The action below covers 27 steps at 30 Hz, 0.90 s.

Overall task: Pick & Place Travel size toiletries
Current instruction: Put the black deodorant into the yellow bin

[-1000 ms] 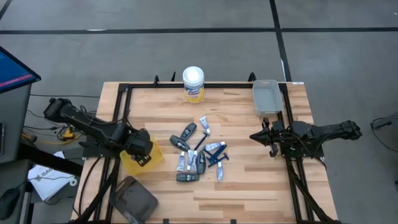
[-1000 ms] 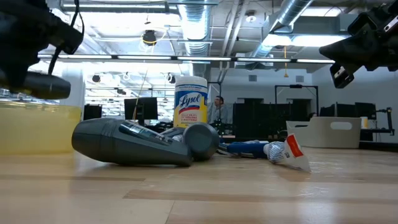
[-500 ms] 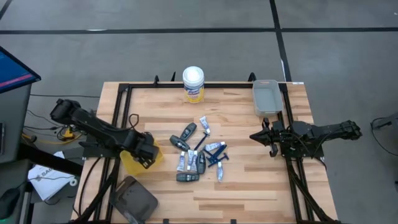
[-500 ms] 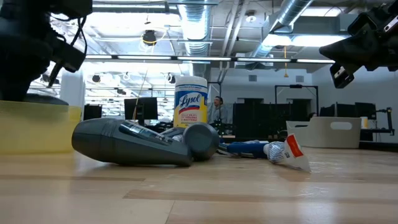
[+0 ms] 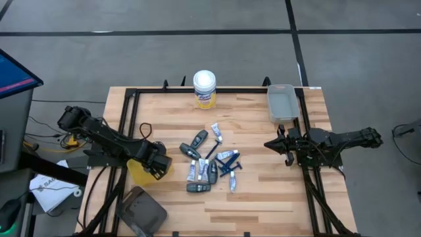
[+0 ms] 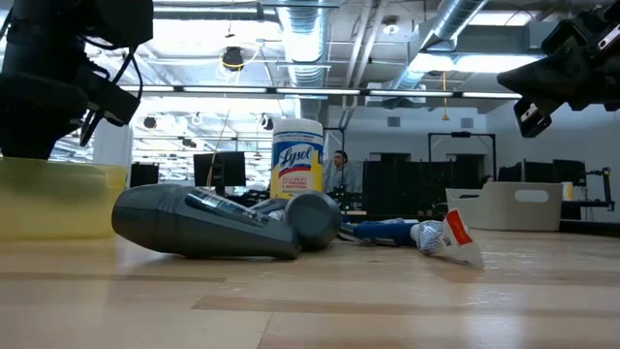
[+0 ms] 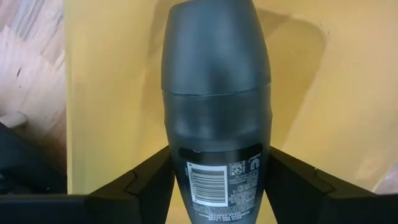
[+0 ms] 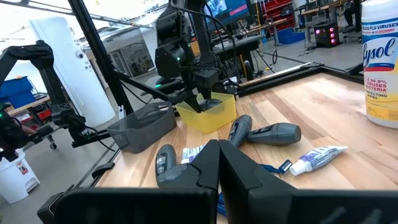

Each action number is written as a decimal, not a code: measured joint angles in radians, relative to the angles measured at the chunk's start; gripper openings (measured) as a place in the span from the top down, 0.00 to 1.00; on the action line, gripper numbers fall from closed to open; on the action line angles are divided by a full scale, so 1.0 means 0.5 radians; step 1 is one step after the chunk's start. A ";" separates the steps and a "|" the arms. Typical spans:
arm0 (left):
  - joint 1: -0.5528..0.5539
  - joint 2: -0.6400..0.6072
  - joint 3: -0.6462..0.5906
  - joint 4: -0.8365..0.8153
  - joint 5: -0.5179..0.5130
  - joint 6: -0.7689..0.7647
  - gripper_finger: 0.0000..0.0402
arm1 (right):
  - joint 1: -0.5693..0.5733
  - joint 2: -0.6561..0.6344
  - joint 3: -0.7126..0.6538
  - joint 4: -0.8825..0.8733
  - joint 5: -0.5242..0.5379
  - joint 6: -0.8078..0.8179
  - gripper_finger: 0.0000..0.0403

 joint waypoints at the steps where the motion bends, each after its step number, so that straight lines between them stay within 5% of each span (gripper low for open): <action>1: 0.000 0.000 0.000 0.002 0.000 0.000 0.46 | 0.000 0.000 0.001 0.000 0.000 0.000 1.00; 9: 0.001 0.000 0.000 0.021 0.001 -0.001 0.47 | 0.000 0.000 0.000 0.000 0.000 0.000 1.00; 19: 0.005 -0.001 0.000 0.050 0.007 0.013 0.26 | 0.000 0.000 0.001 0.001 0.000 0.000 1.00; 27: 0.081 -0.221 0.062 0.062 -0.003 -0.132 0.26 | -0.001 0.000 0.000 0.009 0.000 0.203 1.00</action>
